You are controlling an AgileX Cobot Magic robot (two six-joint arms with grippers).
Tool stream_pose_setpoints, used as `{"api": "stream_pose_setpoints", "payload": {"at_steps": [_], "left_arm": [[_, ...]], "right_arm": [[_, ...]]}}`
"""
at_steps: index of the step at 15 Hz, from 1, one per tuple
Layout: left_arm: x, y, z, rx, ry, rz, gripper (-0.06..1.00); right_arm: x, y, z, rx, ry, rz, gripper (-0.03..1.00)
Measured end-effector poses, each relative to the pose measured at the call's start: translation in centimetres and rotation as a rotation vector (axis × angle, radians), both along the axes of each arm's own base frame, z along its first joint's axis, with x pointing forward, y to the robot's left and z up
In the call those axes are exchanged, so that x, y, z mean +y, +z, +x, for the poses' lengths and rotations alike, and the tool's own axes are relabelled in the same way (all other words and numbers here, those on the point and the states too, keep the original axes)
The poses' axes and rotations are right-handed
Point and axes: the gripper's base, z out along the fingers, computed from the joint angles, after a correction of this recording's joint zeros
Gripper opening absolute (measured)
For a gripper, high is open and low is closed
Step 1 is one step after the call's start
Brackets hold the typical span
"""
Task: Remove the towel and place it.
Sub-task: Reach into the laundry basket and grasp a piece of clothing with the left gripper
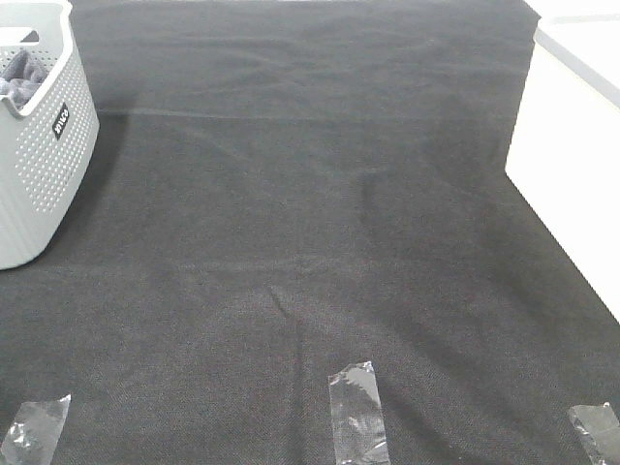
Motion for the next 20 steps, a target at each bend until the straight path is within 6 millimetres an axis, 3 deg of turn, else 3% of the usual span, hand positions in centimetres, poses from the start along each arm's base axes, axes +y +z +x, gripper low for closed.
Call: {"api": "stream_pose_setpoints", "payload": {"at_steps": [15, 18, 20], "left_arm": [[-0.1, 0.2, 0.7, 0.045, -0.012, 0.008, 0.99], [-0.3, 3.7, 2.3, 0.093, -0.095, 0.145, 0.99], [-0.6, 6.5, 4.4, 0.134, -0.166, 0.250, 0.99]], "right_arm": [[0.0, 0.0, 0.0, 0.000, 0.000, 0.000, 0.96], [0.0, 0.0, 0.0, 0.000, 0.000, 0.000, 0.96], [0.0, 0.0, 0.0, 0.000, 0.000, 0.000, 0.96]]}}
